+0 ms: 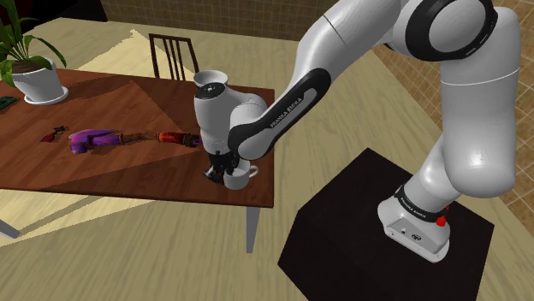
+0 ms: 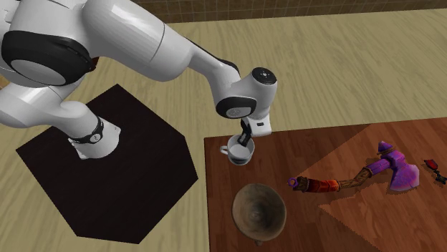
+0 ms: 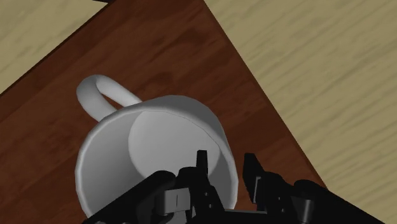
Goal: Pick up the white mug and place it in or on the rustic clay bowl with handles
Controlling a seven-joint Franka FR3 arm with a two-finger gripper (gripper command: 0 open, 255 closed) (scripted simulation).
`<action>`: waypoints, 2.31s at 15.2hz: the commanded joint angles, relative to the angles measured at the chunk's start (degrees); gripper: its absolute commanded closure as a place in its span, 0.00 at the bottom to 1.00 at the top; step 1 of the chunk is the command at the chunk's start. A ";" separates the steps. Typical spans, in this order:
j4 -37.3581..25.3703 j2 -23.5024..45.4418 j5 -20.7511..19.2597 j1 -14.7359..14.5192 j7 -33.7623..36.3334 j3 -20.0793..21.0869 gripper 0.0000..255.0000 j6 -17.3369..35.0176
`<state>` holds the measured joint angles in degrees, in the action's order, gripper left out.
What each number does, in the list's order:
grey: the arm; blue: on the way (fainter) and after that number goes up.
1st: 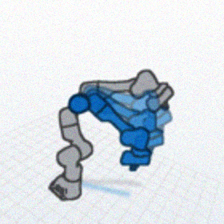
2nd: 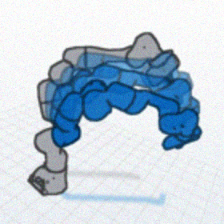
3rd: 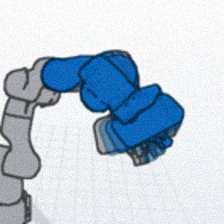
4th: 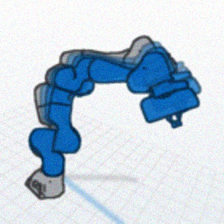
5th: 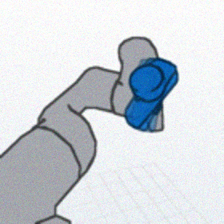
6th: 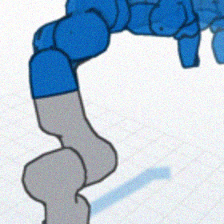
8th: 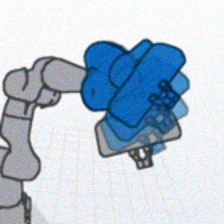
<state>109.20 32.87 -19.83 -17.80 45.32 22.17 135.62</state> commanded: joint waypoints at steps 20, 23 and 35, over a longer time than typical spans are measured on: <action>-0.33 -6.46 3.59 1.75 -2.39 2.45 1.00 -6.37; -0.71 -7.93 4.47 2.11 -2.98 2.95 1.00 -8.08; -3.38 -13.06 7.64 3.18 -5.15 4.49 1.00 -15.32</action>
<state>106.62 19.88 -12.33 -14.64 40.38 26.62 121.16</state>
